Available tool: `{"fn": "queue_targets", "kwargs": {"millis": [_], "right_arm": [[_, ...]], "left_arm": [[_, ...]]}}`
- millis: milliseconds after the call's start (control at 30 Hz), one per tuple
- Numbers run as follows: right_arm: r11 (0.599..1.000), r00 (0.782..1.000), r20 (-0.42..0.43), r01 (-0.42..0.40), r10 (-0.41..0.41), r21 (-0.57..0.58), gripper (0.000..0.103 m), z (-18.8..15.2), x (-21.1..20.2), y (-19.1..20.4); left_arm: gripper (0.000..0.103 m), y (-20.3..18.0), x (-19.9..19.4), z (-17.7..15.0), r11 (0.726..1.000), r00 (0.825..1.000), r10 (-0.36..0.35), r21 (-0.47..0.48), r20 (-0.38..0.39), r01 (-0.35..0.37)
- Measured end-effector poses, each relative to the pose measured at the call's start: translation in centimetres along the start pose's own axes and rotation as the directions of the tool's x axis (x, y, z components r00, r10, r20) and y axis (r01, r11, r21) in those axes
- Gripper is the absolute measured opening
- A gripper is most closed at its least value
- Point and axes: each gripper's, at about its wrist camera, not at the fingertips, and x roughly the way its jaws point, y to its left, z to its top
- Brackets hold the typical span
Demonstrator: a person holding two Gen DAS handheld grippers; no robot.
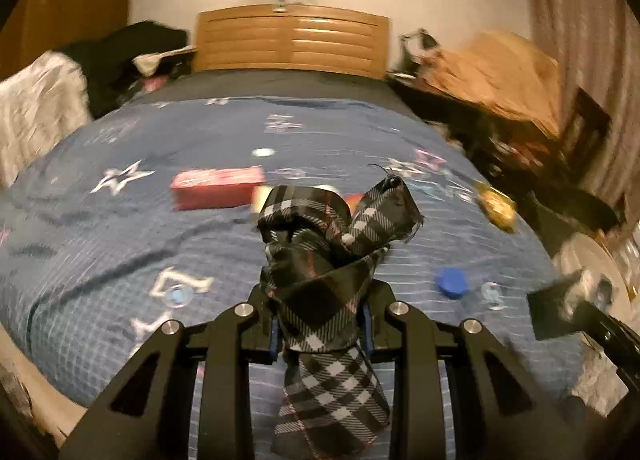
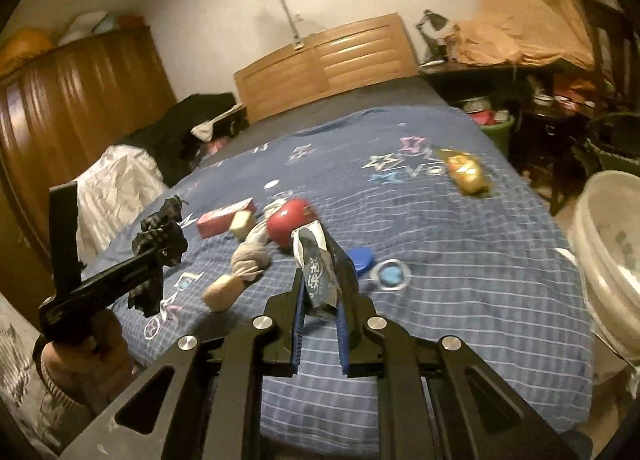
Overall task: Collect trash
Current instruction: 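Carry the plaid cloth and packet over the white bucket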
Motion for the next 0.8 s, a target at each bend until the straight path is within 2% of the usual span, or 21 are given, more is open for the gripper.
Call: {"fn": "queue_targets", "kwargs": {"millis": [167, 367, 567, 800], "right_arm": [[0.997, 0.996, 0.071, 0.047, -0.051, 0.052, 0.015, 0.6, -2.9, -3.5], [0.982, 0.978, 0.152, 0.124, -0.145, 0.139, 0.015, 1.3, -7.2, -9.2], [0.949, 0.943, 0.206, 0.214, -0.263, 0.23, 0.015, 1.8, -11.6, -15.6], [0.899, 0.886, 0.226, 0.344, -0.406, 0.27, 0.015, 2.8, -16.0, -22.5]], "left_arm": [[0.027, -6.5, 0.2, 0.5, 0.992, 0.998, -0.071, 0.108, -0.002, 0.07], [0.027, -14.4, 1.2, 0.9, 0.963, 0.99, -0.141, 0.229, -0.014, 0.14], [0.027, -22.2, 2.2, 0.9, 0.917, 0.976, -0.212, 0.336, -0.042, 0.214], [0.027, -30.4, 3.3, 0.9, 0.848, 0.953, -0.296, 0.44, -0.068, 0.295]]}}
